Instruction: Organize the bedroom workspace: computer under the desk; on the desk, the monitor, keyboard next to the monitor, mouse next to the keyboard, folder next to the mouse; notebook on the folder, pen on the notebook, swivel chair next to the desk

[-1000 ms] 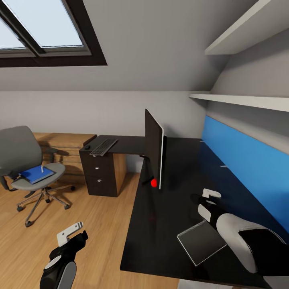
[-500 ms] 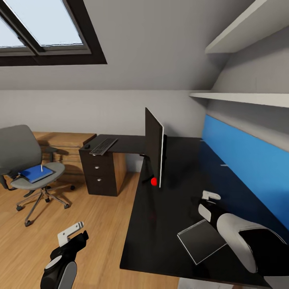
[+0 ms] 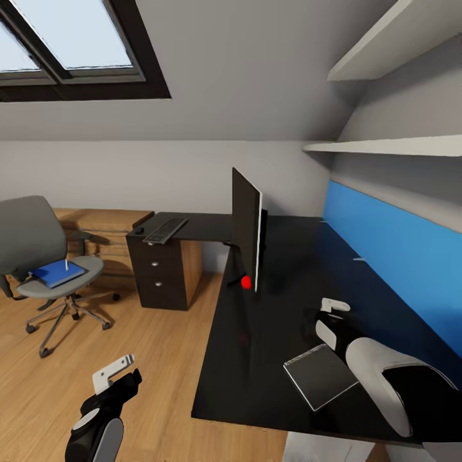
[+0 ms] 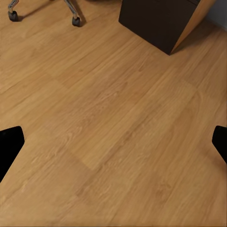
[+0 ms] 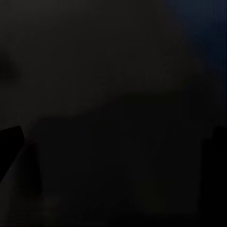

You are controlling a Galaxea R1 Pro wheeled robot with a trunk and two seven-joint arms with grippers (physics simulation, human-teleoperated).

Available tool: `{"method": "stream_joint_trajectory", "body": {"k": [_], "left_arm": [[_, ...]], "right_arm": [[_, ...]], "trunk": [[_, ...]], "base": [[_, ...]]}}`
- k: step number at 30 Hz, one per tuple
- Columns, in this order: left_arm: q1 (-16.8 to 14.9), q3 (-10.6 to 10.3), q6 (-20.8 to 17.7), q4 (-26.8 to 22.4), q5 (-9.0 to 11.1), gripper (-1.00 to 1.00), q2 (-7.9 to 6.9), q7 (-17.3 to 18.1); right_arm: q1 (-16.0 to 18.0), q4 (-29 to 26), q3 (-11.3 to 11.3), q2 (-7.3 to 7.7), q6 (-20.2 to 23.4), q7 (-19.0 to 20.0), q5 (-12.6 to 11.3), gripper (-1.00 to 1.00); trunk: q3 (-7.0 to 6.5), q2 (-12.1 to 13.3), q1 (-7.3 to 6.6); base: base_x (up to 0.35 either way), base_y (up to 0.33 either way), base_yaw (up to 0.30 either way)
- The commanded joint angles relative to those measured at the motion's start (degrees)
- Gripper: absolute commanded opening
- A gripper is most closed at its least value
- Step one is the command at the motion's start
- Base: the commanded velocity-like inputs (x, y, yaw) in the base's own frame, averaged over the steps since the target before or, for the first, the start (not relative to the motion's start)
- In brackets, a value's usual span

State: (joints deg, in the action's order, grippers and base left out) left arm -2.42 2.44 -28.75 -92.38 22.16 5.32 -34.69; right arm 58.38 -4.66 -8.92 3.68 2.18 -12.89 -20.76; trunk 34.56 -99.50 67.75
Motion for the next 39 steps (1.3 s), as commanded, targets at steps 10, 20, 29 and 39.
{"method": "stream_joint_trajectory", "body": {"k": [10,20,29,39], "left_arm": [[0.0,0.0,-0.2,-0.1,0.5,1.0,0.04,-0.2],[0.0,0.1,-0.2,-0.1,0.5,1.0,0.04,-0.1],[0.0,0.1,-0.2,-0.1,0.6,1.0,0.04,-0.1],[0.0,0.1,-0.2,-0.1,0.6,1.0,0.04,-0.1]], "right_arm": [[0.0,3.7,0.8,0.02,0.6,-0.2,-1.3,1.0],[0.0,3.6,0.8,0.02,0.5,-0.1,-1.3,1.0],[0.0,3.6,0.7,0.02,0.4,-0.1,-1.3,1.0],[0.0,3.6,0.7,0.02,0.4,-0.1,-1.3,1.0]], "trunk": [[0.79,-1.6,0.87],[0.79,-1.6,0.87],[0.79,-1.6,0.87],[0.79,-1.6,0.87]], "base": [[-0.3,0.0,0.0],[-0.325,0.0,0.0],[-0.284,0.0,0.0],[-0.094,0.0,0.0]]}}
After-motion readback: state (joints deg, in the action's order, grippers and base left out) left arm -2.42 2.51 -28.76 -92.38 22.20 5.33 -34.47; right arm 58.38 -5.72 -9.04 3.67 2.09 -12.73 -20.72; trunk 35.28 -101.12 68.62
